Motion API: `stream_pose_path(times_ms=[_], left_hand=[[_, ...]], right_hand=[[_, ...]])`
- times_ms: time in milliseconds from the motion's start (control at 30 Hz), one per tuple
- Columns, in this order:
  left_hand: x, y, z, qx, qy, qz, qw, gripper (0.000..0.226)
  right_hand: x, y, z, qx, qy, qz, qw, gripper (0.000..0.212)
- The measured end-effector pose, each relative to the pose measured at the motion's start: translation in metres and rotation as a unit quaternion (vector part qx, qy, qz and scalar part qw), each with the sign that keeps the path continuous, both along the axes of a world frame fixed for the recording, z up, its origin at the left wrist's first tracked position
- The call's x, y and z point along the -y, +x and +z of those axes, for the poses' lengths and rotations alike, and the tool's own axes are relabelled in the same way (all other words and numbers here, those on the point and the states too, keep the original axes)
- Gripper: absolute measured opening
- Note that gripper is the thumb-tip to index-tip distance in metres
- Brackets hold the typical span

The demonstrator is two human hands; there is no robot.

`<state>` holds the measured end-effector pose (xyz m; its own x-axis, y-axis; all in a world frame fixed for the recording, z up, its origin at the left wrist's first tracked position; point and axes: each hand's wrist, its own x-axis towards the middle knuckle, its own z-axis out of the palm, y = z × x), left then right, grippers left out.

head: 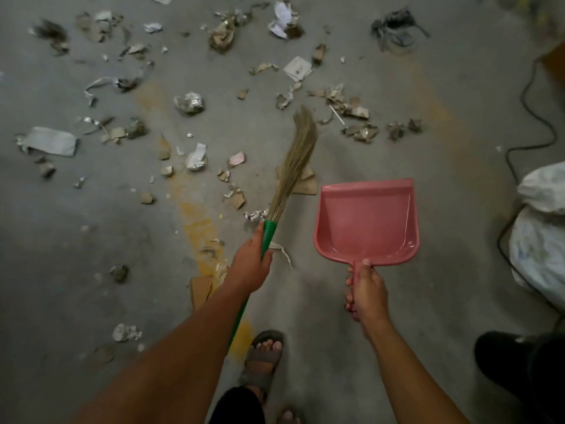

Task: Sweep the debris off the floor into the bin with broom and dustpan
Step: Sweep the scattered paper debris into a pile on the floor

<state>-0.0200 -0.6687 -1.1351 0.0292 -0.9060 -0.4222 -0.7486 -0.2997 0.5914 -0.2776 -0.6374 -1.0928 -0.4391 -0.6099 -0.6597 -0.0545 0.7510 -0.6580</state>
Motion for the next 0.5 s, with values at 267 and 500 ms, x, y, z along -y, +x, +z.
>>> stream_pose_path(times_ms=[267, 500], left_hand=[[-0.004, 0.025, 0.004, 0.016, 0.006, 0.092, 0.996, 0.076], [-0.05, 0.014, -0.007, 0.056, 0.046, 0.178, 0.981, 0.076]], right_hand=[[0.044, 0.018, 0.002, -0.008, 0.019, 0.091, 0.996, 0.053], [0.067, 0.02, -0.012, 0.039, 0.051, 0.187, 0.98, 0.051]])
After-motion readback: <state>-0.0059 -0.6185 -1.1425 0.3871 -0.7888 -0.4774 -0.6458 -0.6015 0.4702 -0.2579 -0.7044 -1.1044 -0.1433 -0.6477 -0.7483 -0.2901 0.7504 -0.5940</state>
